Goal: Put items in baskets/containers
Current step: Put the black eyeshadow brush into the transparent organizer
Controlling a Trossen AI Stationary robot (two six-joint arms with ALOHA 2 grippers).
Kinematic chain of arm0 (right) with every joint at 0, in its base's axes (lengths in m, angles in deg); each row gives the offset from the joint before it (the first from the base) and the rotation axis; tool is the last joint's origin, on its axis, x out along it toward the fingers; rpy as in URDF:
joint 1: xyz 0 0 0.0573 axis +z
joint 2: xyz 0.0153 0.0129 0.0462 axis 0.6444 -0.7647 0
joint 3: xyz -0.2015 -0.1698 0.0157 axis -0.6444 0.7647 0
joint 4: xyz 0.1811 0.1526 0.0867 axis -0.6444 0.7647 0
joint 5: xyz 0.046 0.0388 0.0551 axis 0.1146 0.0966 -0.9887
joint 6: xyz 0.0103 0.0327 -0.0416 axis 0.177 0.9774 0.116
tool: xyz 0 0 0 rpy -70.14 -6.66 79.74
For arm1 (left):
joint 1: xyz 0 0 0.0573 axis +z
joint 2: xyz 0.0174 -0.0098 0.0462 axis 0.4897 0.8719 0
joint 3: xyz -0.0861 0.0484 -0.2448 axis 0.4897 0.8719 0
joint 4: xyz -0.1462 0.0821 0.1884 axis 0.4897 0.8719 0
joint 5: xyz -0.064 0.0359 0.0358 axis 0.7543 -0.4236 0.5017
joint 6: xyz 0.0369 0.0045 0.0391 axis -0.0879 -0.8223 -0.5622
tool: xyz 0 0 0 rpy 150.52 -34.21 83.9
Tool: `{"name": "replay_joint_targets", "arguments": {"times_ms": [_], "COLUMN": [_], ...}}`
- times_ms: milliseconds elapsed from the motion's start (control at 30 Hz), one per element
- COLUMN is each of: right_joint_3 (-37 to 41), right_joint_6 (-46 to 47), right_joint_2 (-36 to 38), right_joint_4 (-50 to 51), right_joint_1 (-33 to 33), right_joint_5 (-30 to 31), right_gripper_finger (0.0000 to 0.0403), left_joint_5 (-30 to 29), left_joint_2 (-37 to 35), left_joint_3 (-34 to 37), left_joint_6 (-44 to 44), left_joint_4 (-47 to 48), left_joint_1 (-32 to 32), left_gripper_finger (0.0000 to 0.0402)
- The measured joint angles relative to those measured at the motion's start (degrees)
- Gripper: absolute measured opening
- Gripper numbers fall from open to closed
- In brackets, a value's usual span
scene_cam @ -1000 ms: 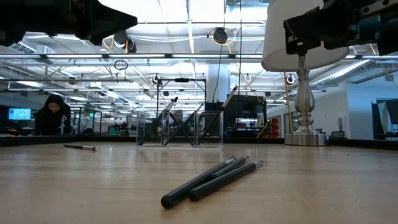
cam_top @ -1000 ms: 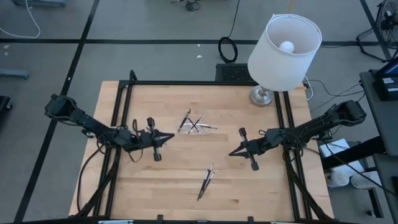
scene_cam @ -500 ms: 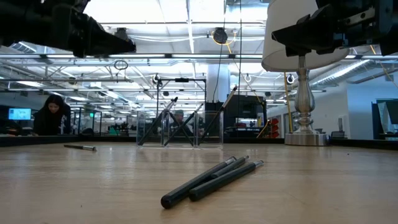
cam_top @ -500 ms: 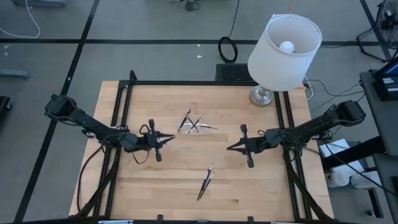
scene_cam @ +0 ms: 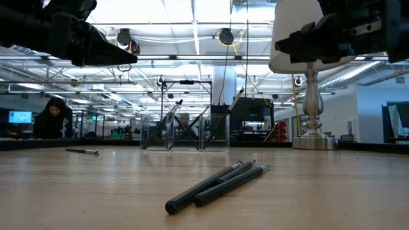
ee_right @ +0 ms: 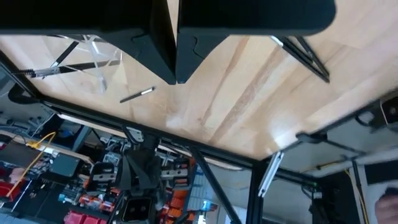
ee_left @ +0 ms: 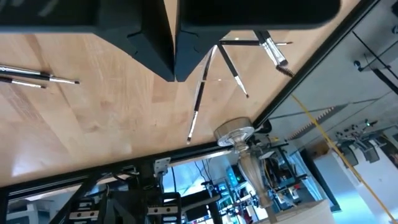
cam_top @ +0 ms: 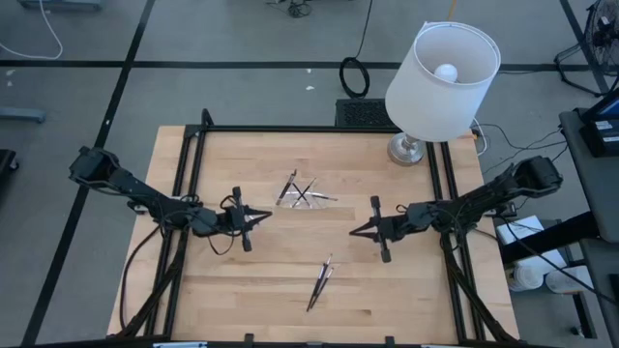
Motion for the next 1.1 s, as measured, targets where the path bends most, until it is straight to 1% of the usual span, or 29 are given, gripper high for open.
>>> {"name": "replay_joint_targets", "arguments": {"times_ms": [100,167,267,400,500,600,667,800,833,1000,1100], "right_joint_3": [-0.04,-1.19,-6.7,-16.19,-21.99,-24.76,-24.86,-25.16,-25.16,-25.09,-24.81], "right_joint_6": [-1.21,-1.6,-1.86,-1.15,-0.87,-1.51,-2.07,-2.01,-1.93,-2.24,-5.78], "right_joint_2": [-0.62,-1.49,-3.37,-8.81,-12.53,-15.08,-16.02,-17.13,-17.63,-18.66,-18.63], "right_joint_4": [0.18,2.5,11.98,26.88,34.82,39.59,39.85,37.84,37.84,38.76,38.17], "right_joint_1": [0.0,0.55,2.28,4.51,5.44,5.51,4.9,2.41,1.64,-2.33,-4.37], "right_joint_5": [-0.19,-1.38,-1.57,-0.1,-0.31,-0.46,-3.73,-17.11,-19.24,-19.97,-22.11], "right_gripper_finger": [0.0,0.0,0.0,0.0,0.0,0.0,0.0002,0.0024,0.0032,0.0074,0.0099], "left_joint_5": [0.0,0.01,0.01,0.06,0.18,0.19,0.19,0.19,0.19,0.19,0.19], "left_joint_2": [0.0,0.0,0.0,0.0,0.0,0.0,0.0,0.0,0.0,0.0,0.0], "left_joint_3": [0.0,0.0,0.0,0.0,0.0,0.0,0.0,0.0,0.0,0.0,0.0], "left_joint_6": [-0.45,-1.19,-1.57,-0.34,0.56,0.94,0.9,0.88,0.85,1.13,2.65], "left_joint_4": [0.0,0.0,-0.02,-0.04,-0.16,-0.11,-0.11,-0.16,-0.18,-0.37,-0.33], "left_joint_1": [0.0,0.0,0.0,0.0,0.0,0.0,0.0,0.0,0.0,0.0,0.0], "left_gripper_finger": [0.0032,0.0034,0.0035,0.0035,0.0035,0.0035,0.0035,0.0035,0.0035,0.0035,0.0035]}}
